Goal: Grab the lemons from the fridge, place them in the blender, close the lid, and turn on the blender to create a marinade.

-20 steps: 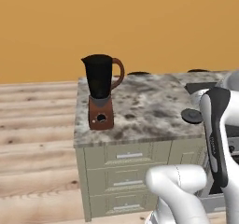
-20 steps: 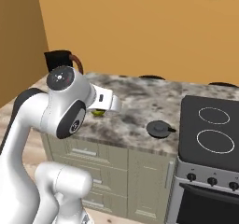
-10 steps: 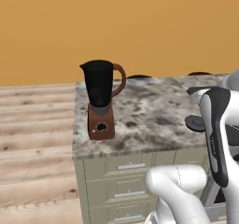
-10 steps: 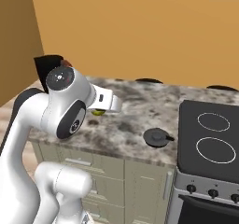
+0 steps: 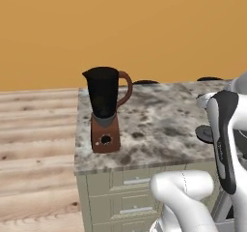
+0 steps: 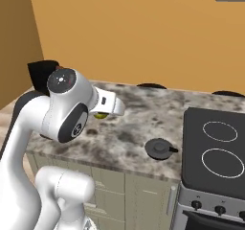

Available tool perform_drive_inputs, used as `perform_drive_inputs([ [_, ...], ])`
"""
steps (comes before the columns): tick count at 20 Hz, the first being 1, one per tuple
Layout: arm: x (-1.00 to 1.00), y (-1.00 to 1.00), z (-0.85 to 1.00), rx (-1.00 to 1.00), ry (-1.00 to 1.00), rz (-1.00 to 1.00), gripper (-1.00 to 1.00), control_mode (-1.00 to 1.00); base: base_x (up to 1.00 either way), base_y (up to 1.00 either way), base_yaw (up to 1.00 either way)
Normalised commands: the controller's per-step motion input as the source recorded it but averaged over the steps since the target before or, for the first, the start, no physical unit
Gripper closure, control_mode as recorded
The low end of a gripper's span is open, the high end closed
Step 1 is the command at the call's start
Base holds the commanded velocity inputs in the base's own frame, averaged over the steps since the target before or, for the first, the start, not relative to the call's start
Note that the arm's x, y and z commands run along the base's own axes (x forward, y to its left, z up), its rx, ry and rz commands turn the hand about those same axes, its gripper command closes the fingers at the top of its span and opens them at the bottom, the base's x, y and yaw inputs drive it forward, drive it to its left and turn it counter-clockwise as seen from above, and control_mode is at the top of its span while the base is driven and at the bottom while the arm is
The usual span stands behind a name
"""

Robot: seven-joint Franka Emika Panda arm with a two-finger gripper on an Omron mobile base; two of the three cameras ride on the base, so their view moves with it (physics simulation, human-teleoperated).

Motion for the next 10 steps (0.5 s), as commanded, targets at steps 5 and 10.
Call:
perform_drive_inputs([
  [5, 0.00, 0.00, 0.00, 0.00, 0.00, 0.00, 1.00, 1.00, 0.33, 0.12, 0.00],
  [10, 0.00, 0.00, 0.00, 0.00, 0.00, 0.00, 1.00, 1.00, 0.33, 0.12, 0.00],
])
